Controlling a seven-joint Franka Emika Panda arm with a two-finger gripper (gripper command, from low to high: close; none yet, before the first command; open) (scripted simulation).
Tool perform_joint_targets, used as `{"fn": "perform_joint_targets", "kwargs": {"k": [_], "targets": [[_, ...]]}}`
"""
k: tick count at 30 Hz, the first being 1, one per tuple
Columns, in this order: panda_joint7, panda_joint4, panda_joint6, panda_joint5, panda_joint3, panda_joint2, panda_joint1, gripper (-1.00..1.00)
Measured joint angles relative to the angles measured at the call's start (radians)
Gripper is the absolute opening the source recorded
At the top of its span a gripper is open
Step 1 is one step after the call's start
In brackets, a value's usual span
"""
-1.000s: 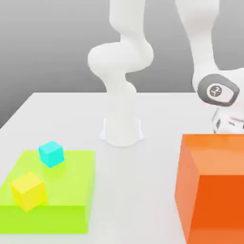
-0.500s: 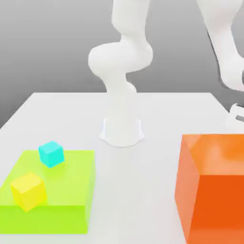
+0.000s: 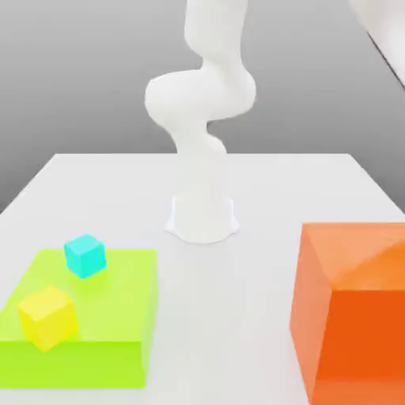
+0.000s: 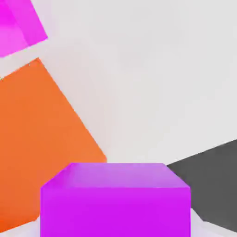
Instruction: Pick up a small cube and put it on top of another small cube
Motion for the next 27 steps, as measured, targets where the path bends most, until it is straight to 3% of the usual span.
{"fn": "perform_joint_targets", "kwargs": {"k": [11,27], "targets": [[-0.266,0.123,-0.074,0.048,-0.128,-0.01,-0.189,-1.0],[-0.279,0.115,-0.067,0.242,-0.339,-0.137,-0.478,-1.0]]}}
